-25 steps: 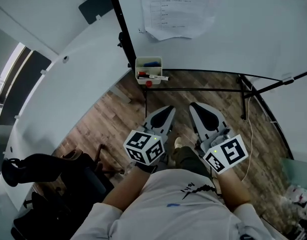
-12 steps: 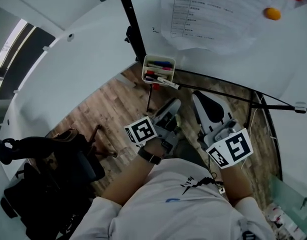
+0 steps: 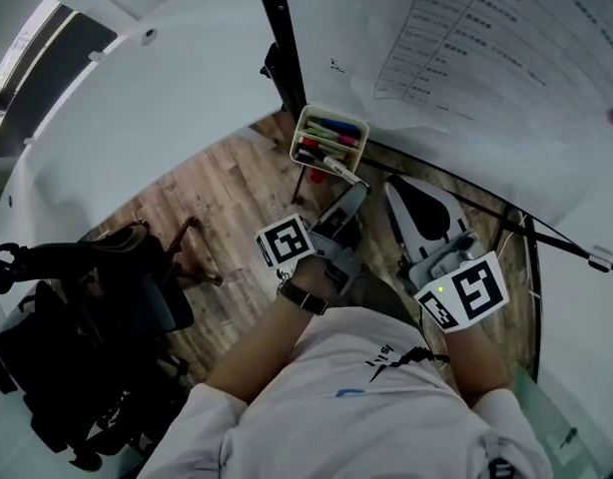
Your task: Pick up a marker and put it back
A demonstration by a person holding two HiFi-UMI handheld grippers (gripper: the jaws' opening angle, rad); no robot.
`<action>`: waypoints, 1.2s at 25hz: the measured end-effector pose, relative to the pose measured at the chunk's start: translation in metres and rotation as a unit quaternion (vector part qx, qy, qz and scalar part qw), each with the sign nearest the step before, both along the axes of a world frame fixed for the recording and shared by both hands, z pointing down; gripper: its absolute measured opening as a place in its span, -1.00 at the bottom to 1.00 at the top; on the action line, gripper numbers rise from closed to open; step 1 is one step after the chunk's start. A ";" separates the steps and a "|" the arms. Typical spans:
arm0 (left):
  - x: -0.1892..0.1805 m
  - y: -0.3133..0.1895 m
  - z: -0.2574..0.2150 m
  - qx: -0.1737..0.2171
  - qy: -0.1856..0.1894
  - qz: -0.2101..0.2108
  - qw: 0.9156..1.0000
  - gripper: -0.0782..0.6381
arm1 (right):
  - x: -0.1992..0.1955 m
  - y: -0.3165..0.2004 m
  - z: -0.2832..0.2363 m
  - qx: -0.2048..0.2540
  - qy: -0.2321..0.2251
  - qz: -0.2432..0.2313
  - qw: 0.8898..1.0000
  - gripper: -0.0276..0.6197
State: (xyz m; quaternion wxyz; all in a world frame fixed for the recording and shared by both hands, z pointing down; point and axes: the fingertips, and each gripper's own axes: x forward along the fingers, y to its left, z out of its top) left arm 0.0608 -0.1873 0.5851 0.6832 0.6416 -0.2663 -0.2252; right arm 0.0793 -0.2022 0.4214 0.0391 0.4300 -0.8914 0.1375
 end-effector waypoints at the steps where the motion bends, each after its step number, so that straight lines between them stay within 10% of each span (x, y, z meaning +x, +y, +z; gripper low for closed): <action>1: 0.001 -0.003 0.002 -0.005 0.004 -0.001 1.000 -0.37 | 0.000 -0.003 0.002 -0.002 0.001 -0.003 1.000 -0.87; 19: 0.028 -0.006 -0.018 -0.028 0.084 0.017 0.996 -0.54 | 0.012 -0.012 0.006 -0.005 0.006 0.004 1.000 -0.87; 30: 0.012 0.018 -0.063 0.030 0.041 0.076 0.996 -0.54 | -0.006 0.008 -0.014 0.017 -0.001 0.021 1.000 -0.87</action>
